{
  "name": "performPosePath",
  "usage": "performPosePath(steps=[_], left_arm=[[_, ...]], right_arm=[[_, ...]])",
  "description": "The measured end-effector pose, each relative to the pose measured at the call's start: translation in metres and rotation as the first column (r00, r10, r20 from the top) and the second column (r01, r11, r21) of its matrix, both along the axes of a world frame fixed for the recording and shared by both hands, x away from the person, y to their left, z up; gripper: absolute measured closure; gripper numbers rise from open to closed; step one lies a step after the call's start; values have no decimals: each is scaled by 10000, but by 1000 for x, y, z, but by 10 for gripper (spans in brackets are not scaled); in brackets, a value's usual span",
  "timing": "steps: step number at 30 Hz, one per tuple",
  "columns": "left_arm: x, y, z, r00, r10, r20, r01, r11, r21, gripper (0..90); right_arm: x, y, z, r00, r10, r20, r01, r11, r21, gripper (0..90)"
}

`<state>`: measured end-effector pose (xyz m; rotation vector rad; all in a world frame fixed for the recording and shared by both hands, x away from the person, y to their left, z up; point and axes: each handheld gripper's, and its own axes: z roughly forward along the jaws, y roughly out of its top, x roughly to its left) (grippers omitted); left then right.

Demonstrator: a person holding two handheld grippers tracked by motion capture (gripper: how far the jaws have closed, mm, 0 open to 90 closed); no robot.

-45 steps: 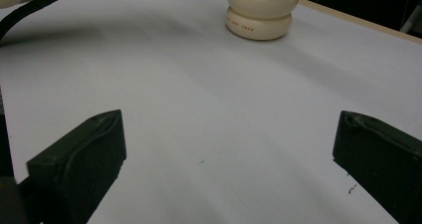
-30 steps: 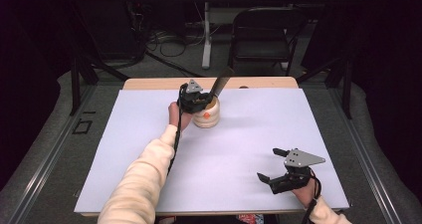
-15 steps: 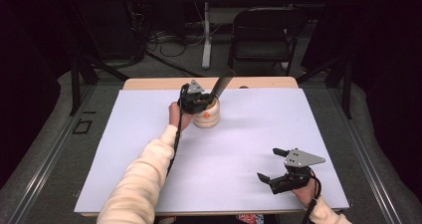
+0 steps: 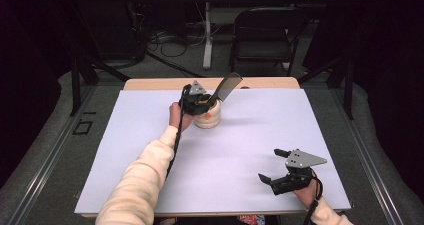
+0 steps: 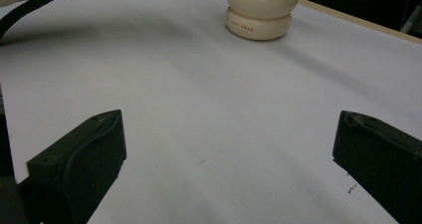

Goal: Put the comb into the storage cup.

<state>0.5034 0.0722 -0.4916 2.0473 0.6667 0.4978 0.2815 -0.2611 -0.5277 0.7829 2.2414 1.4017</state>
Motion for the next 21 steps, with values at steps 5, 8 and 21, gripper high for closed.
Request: performPosePath(steps=[5, 8, 21], left_arm=[[-2, 3, 5, 9998, -209, 78, 211, 9994, -260, 525], [-4, 4, 9, 9996, -287, 25, 287, 9994, -197, 462], [-11, 13, 22, 9986, -158, -513, 165, 9998, 134, 157]], right_arm=[[0, 0, 0, 10000, -2, 0, 2, 10000, 0, 0], [0, 0, 0, 10000, -4, 8, 4, 10000, 11, 0], [0, 0, 0, 10000, -12, 1, 12, 10000, -21, 0]])
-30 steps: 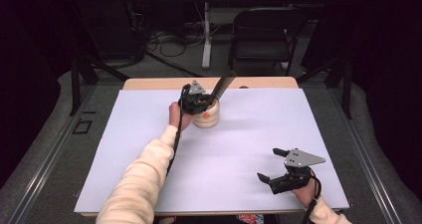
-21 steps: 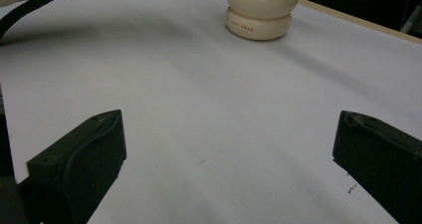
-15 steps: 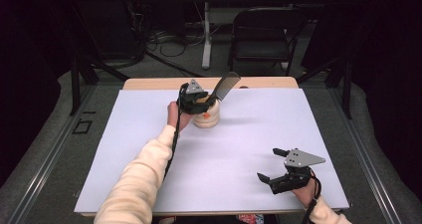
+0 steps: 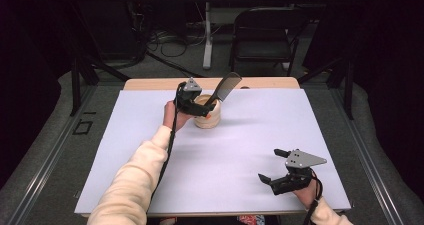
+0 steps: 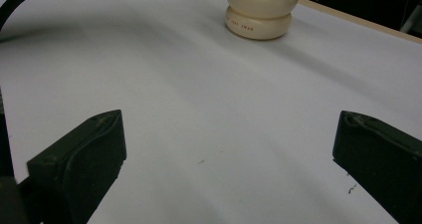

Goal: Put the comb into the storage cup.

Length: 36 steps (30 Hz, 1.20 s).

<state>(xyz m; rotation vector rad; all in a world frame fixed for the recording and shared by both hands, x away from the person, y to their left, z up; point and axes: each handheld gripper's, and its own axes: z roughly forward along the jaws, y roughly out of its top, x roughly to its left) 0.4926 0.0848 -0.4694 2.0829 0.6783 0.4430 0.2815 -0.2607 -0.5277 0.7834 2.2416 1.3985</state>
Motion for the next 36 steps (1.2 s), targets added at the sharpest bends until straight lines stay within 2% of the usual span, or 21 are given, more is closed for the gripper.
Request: performPosePath(steps=[13, 25, 30, 36], left_arm=[[-15, 15, 19, 9998, 217, -35, -216, 9994, 282, 3], [-44, 39, 28, 9993, 387, 17, -387, 9985, 389, 1], [-54, 48, 26, 9987, 504, 76, -506, 9982, 316, 1], [-70, 67, 19, 9964, 828, 196, -835, 9957, 405, 1]], right_arm=[[0, 1, 0, 10000, -1, -4, 1, 10000, -5, 0], [0, 1, 0, 10000, 13, -16, -13, 10000, 1, 0], [0, 1, 0, 10000, 18, -23, -18, 10000, -17, 0], [0, 1, 0, 10000, 17, -38, -17, 10000, -9, 0]])
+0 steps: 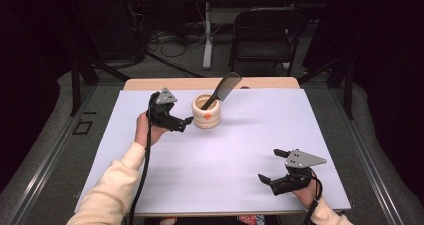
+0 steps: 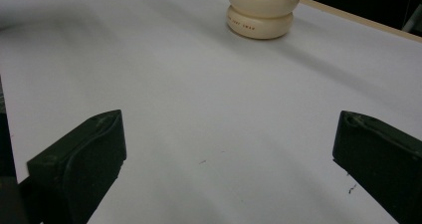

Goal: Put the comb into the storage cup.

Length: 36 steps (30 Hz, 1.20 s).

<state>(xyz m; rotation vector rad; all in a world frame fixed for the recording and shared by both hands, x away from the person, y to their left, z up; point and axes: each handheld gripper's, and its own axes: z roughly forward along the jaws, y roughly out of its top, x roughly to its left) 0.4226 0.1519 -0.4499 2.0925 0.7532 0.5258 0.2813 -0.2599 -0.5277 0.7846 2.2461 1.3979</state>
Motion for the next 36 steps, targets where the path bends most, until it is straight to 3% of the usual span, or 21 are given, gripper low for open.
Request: performPosePath(steps=[9, 14, 21, 30, 31, 36], left_arm=[[-18, 26, -16, 9980, 634, 79, -634, 9980, 30, 1], [-26, 38, -24, 9948, 1016, 110, -1013, 9946, -212, 1], [-41, 46, -29, 9927, 1168, 289, -1156, 9924, -418, 1], [-61, 53, -31, 9893, 1303, 656, -1280, 9910, -386, 1], [-66, 54, -34, 9880, 1283, 855, -1258, 9915, -338, 0], [-76, 58, -39, 9877, 1293, 878, -1273, 9915, -281, 0]], right_arm=[[0, 0, 0, 10000, -8, 31, 8, 10000, -5, 0], [0, 0, 0, 10000, 0, 32, 0, 10000, 1, 0], [0, 0, 0, 10000, 9, 7, -9, 10000, -19, 0], [0, 0, 0, 10000, 43, 28, -43, 10000, -47, 0], [-1, 0, 0, 10000, 39, 40, -39, 10000, -53, 0], [-1, 0, 0, 10000, 60, 49, -60, 10000, -57, 0]])
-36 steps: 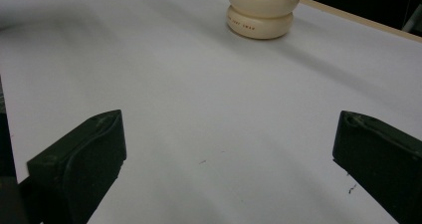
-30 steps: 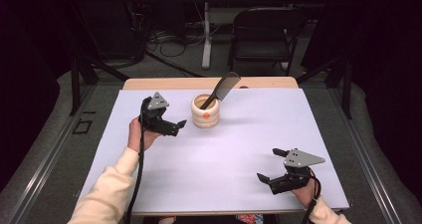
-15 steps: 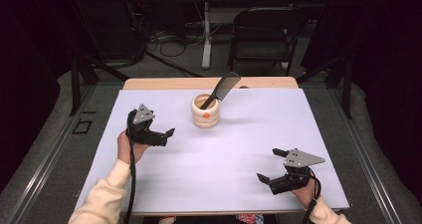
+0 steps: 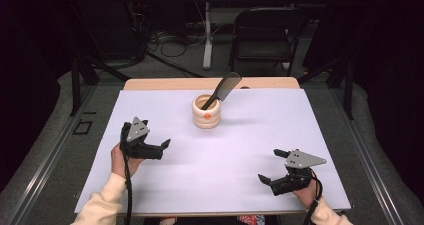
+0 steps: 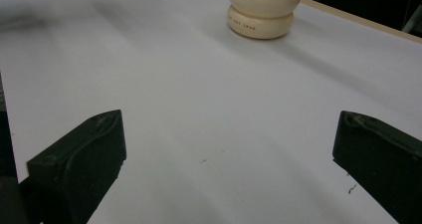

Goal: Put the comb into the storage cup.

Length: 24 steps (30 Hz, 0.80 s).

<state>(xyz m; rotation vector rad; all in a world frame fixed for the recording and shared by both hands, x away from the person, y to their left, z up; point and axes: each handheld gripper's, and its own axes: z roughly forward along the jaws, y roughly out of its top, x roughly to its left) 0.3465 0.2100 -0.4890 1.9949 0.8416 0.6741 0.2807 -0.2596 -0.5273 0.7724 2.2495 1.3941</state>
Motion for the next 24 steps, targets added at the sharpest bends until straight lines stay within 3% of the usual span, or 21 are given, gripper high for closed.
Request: performPosePath(steps=[6, 10, 24], left_arm=[[-12, 4, -3, 9998, 18, -202, -21, 9999, -167, 0], [-19, 4, -8, 9993, -44, -367, 42, 10000, -67, 0], [-45, 6, -16, 9987, -126, -503, 125, 9999, -18, 0]], right_arm=[[0, 0, 0, 10000, 3, -15, -3, 10000, -7, 0], [0, 0, 0, 10000, 1, -10, -1, 10000, 9, 0], [0, 1, 0, 10000, -12, -45, 12, 10000, -33, 0]])
